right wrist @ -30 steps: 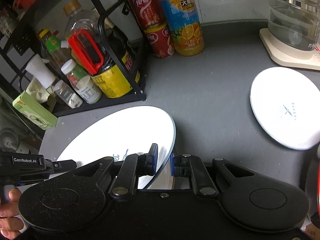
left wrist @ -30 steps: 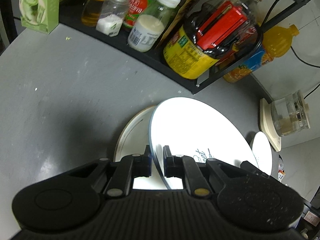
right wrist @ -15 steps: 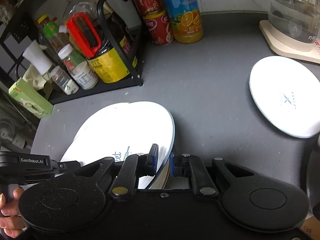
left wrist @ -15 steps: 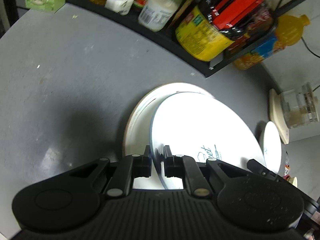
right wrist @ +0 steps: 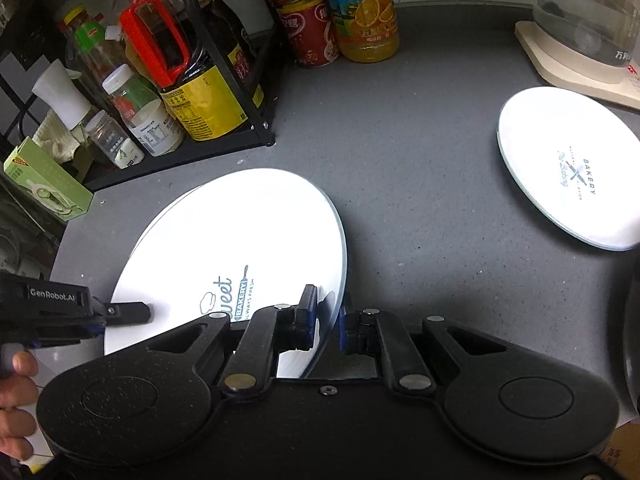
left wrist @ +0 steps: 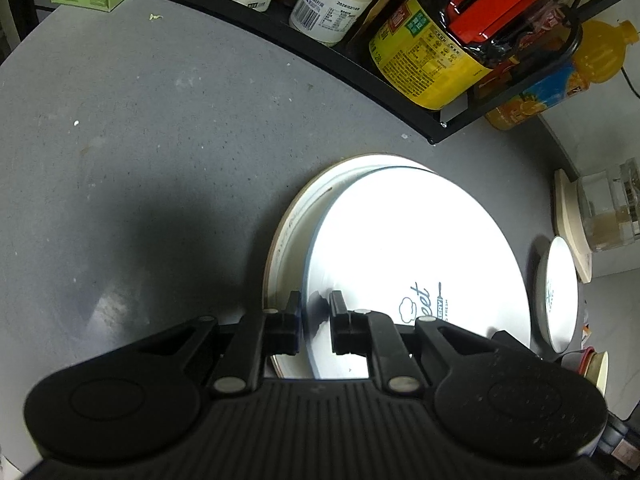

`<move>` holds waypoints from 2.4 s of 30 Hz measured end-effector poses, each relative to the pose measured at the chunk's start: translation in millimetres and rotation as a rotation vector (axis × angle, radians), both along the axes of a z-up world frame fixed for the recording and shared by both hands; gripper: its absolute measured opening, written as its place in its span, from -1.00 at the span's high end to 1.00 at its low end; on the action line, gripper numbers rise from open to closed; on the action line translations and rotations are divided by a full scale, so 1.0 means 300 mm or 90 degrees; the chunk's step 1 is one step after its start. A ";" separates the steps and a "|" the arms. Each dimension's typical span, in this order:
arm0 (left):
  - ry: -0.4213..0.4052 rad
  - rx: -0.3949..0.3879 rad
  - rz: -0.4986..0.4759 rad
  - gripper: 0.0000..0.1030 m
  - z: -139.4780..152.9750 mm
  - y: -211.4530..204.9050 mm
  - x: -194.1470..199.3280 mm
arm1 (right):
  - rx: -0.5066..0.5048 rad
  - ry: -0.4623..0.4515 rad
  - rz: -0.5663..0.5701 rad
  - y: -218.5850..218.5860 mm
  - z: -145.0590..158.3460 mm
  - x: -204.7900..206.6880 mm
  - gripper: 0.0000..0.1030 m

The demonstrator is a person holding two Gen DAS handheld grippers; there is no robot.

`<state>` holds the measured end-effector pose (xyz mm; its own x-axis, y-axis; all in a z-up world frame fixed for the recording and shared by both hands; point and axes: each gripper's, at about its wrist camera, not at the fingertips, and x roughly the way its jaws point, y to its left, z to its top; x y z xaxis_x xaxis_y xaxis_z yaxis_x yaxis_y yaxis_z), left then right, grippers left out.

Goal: Organize plates and bowls
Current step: 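Lift the 'Sweet' plate and lower it onto the gold-rimmed white plate, then open the right tool and release the 'Sweet' plate rim, then move the right tool to the white 'Bakery' X-logo plate rim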

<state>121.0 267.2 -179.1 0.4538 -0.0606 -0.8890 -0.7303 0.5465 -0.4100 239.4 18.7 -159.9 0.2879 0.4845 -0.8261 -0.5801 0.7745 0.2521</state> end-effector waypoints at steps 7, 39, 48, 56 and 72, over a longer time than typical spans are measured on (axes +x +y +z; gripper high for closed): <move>-0.013 0.040 -0.006 0.77 0.061 0.022 -0.004 | -0.009 0.001 -0.006 0.009 -0.011 0.010 0.77; 0.010 0.113 -0.047 -0.50 0.189 -0.052 0.111 | 0.006 0.003 -0.022 -0.055 0.138 0.073 -0.64; -0.003 0.115 -0.117 -0.52 0.225 -0.154 0.264 | 0.011 -0.014 -0.071 -0.167 0.193 0.131 -0.82; -0.024 0.093 -0.162 -0.52 0.229 -0.244 0.400 | 0.019 -0.023 -0.107 -0.261 0.251 0.203 -0.89; -0.029 0.092 -0.217 -0.52 0.246 -0.397 0.634 | 0.004 -0.025 -0.144 -0.395 0.257 0.378 -0.96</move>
